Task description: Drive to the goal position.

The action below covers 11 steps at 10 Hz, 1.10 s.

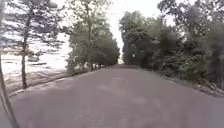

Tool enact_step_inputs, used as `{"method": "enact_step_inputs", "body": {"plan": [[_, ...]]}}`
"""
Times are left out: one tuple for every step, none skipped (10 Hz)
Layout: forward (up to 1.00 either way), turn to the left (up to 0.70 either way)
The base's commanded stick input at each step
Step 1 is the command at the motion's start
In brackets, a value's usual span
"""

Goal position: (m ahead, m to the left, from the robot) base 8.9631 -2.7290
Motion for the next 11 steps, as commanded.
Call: {"method": "enact_step_inputs", "body": {"plan": [[0.7,0.0],[0.7,0.0],[0.7,0.0],[0.7,0.0],[0.7,0.0],[0.7,0.0],[0.7,0.0],[0.7,0.0],[0.7,0.0],[0.7,0.0],[0.7,0.0]]}}
